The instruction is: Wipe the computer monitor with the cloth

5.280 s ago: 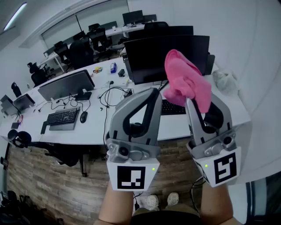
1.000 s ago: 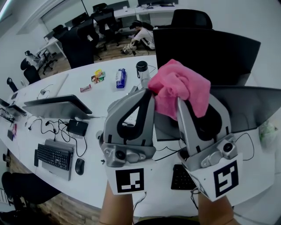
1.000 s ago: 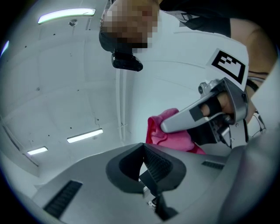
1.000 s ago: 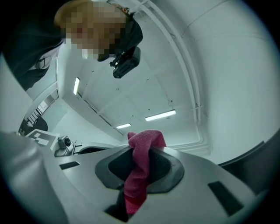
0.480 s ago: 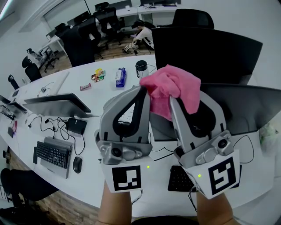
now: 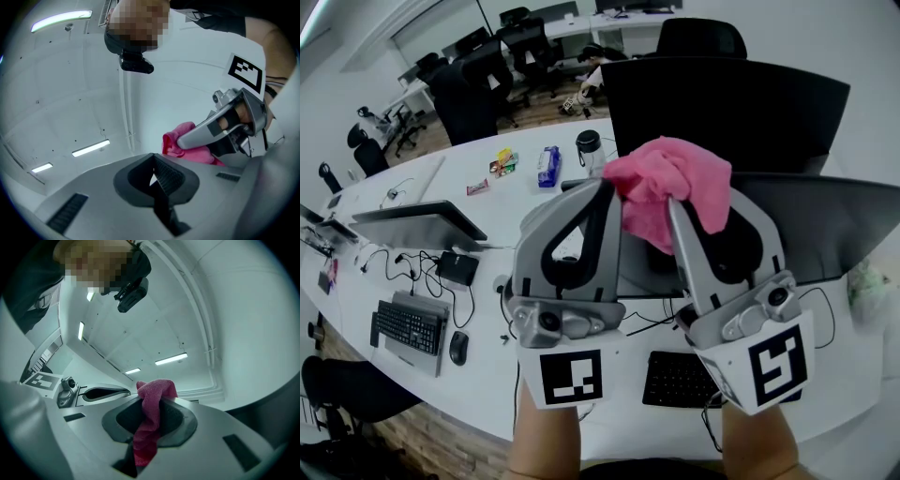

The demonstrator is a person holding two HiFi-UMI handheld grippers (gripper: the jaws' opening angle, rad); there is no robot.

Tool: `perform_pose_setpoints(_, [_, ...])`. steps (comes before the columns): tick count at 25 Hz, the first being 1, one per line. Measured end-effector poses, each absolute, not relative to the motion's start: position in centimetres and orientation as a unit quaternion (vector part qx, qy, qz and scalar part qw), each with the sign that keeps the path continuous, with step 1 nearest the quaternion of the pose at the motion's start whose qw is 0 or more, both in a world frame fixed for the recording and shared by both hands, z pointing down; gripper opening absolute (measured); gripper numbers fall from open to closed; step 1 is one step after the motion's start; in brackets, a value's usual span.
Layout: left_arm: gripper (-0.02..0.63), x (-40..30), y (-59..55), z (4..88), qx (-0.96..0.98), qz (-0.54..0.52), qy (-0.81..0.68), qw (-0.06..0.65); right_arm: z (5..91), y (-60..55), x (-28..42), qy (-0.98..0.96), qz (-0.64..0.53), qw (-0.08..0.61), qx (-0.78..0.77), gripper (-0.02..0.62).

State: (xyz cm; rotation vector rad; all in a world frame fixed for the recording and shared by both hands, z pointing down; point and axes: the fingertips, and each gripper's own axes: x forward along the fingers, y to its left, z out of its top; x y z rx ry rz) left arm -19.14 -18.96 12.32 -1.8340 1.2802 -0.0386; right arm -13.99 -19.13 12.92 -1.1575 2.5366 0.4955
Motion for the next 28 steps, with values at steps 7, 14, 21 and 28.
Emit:
perform_pose_setpoints(7, [0.006,-14.6,-19.2,12.2,-0.740,-0.022,0.510,0.437,12.6,-19.4,-10.1,0.884,0.171,0.158,-0.405,0.064])
perform_pose_setpoints(14, [0.006,-9.3,-19.8,12.1,-0.746,-0.021,0.503,0.436,12.8,-19.8,-4.6,0.885,0.161,0.150,-0.410,0.064])
perform_pose_setpoints(21, [0.005,-4.5,-20.1,12.0,-0.749,-0.021,0.497,0.438,12.6,-20.0,0.4,0.878,0.168,0.149,-0.422,0.064])
perform_pose_setpoints(28, [0.006,-0.4,-20.1,12.0,-0.756,-0.023,0.486,0.438,13.0,-20.1,4.8,0.875,0.155,0.144,-0.437,0.064])
